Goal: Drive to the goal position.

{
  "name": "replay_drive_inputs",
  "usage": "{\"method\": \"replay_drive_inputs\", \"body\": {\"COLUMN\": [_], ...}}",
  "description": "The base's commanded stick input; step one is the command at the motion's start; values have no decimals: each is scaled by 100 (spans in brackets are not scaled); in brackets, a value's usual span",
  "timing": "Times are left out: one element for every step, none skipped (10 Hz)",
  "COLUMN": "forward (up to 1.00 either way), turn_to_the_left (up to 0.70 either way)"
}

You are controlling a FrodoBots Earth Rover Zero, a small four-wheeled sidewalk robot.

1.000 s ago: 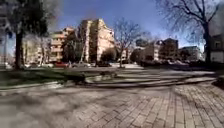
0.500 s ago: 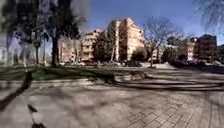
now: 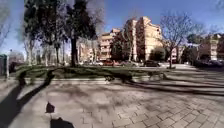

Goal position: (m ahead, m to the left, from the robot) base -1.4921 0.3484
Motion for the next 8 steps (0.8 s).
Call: {"method": "replay_drive_inputs", "body": {"forward": [0, 0, 0, 0, 0, 0, 0, 0], "turn_to_the_left": [-100, -100, -100, -100, -100, -100, -100, -92]}}
